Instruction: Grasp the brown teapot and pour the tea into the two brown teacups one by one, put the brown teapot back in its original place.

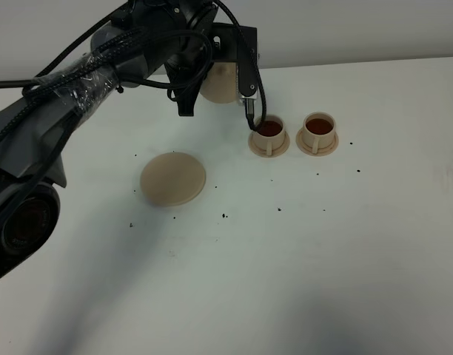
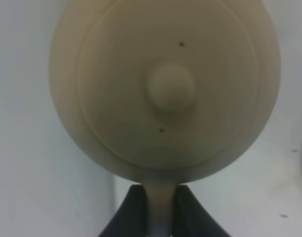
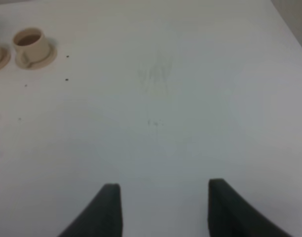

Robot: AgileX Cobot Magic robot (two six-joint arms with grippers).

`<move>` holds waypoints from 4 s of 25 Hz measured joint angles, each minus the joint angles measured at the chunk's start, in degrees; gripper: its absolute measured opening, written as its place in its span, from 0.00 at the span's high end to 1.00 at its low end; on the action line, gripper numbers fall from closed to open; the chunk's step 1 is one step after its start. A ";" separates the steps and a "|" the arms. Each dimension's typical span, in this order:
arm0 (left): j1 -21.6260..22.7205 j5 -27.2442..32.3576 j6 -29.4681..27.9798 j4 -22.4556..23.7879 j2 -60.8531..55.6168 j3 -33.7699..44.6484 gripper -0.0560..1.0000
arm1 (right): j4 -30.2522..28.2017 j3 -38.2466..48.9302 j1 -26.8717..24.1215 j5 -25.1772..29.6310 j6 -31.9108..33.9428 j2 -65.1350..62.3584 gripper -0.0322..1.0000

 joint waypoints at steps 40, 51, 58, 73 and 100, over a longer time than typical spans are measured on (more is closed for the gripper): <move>8.53 0.07 -46.06 -22.57 -12.49 32.66 0.80 | 0.00 0.00 0.00 0.00 0.00 0.00 0.56; 8.53 -0.26 -46.11 -22.57 -11.33 32.66 0.80 | 0.18 0.00 0.00 0.00 -0.01 0.00 0.56; 8.53 -1.52 -46.05 -22.57 -10.18 32.66 0.80 | 0.18 0.00 0.00 0.00 -0.01 0.00 0.56; 8.53 0.21 -45.14 -22.52 -9.72 32.66 0.76 | 0.22 0.00 0.00 0.00 -0.01 0.00 0.56; 8.53 14.04 -50.62 -22.41 -53.42 72.35 0.50 | 0.22 0.00 0.00 0.00 -0.01 0.00 0.56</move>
